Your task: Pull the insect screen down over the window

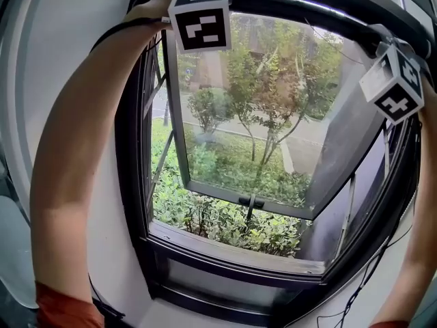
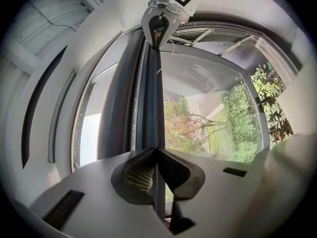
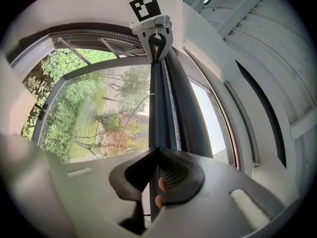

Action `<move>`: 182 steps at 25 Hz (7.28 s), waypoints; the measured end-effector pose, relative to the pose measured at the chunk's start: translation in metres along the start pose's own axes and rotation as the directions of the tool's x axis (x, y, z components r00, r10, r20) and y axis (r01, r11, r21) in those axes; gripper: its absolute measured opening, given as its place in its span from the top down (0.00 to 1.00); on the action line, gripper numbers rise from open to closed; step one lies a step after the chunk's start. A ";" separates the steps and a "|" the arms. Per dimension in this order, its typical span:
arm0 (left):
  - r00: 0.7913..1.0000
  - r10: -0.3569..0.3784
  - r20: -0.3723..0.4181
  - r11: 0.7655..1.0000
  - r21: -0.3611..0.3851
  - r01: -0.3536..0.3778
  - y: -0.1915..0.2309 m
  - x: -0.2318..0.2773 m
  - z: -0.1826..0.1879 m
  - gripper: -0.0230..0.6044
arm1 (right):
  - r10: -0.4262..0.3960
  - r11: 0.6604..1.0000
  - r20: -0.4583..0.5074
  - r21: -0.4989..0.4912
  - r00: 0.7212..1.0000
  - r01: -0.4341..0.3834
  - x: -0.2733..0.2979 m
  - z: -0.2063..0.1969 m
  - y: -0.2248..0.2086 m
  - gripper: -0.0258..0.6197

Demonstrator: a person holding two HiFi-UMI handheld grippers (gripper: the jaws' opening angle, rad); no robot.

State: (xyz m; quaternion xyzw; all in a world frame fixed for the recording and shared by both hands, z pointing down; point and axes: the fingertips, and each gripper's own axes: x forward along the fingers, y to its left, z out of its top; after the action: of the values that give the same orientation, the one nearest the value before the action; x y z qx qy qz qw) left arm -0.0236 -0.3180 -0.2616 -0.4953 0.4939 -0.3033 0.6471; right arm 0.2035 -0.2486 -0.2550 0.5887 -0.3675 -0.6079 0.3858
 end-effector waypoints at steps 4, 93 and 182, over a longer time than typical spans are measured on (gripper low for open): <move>1.000 0.000 0.005 1.000 -0.003 0.000 -0.009 -0.004 0.000 0.92 | -0.026 1.000 0.022 -0.005 0.999 0.026 -0.009 0.008 0.000 0.91; 0.988 -0.145 0.046 0.986 -0.074 0.148 -0.291 -0.118 0.005 0.92 | 0.185 0.975 0.136 0.096 0.973 -0.199 -0.145 0.014 0.278 0.91; 0.780 -0.622 0.075 0.769 -0.132 0.626 -0.608 -0.237 0.014 0.92 | 0.676 0.650 0.137 0.352 0.724 -0.673 -0.293 0.027 0.578 0.91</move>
State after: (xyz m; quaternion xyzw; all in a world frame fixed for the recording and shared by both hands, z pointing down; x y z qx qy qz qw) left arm -0.0296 -0.3016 0.3907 -0.6820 0.3142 -0.4561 0.4775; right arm 0.2007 -0.2343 0.3931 0.4747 -0.6681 -0.3363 0.4639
